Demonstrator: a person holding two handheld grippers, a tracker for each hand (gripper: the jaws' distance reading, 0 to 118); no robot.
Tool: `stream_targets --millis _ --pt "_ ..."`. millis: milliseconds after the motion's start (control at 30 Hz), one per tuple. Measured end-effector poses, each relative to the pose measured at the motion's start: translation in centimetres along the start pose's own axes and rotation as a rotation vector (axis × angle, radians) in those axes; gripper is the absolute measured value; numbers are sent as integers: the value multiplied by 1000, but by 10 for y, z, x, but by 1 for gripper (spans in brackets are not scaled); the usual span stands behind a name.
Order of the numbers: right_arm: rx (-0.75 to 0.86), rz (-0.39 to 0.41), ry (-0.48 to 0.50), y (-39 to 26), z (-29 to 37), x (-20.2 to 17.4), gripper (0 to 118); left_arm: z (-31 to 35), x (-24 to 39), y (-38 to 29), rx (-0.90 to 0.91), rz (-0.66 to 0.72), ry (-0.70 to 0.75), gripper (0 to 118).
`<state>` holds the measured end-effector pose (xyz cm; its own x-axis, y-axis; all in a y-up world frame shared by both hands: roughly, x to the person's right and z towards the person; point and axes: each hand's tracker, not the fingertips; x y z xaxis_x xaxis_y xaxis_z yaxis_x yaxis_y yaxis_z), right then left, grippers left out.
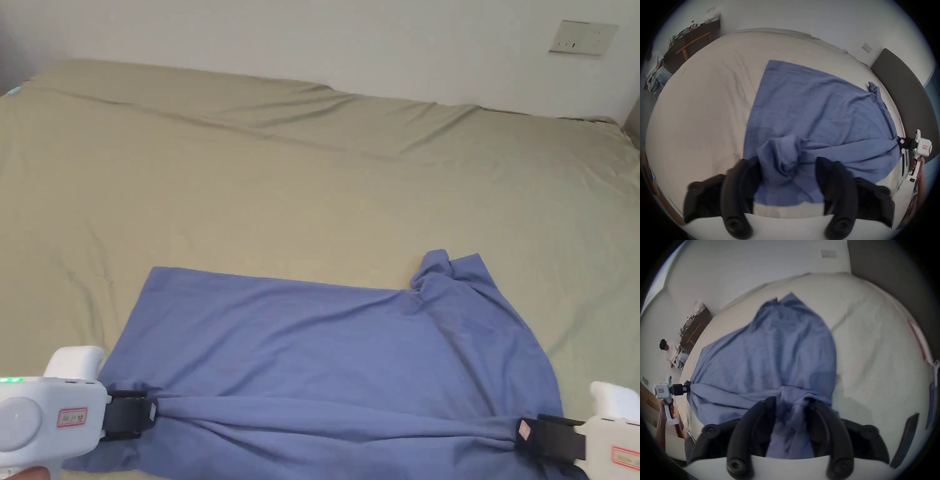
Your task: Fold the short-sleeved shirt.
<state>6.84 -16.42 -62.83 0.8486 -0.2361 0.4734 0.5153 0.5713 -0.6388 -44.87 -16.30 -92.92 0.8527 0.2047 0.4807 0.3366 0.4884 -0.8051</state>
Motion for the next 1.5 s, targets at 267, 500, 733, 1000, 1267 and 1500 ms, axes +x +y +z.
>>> stream_targets --millis 267,500,733,1000,1267,1500 --pt "221 159 -73 -48 115 -37 92 58 0 -42 160 15 79 101" --pt "129 162 -135 -85 92 -35 94 -24 5 -29 23 -10 50 89" --pt "0 77 -33 -67 8 -19 94 -25 30 -43 100 -110 85 6" --pt "-54 61 -20 -47 -16 -23 56 -23 12 -32 50 -19 37 6" --pt "-36 58 98 -39 27 -16 28 27 15 -25 74 -21 -31 6" --pt "-58 108 135 -71 85 -17 28 79 8 -66 79 -38 -55 6"
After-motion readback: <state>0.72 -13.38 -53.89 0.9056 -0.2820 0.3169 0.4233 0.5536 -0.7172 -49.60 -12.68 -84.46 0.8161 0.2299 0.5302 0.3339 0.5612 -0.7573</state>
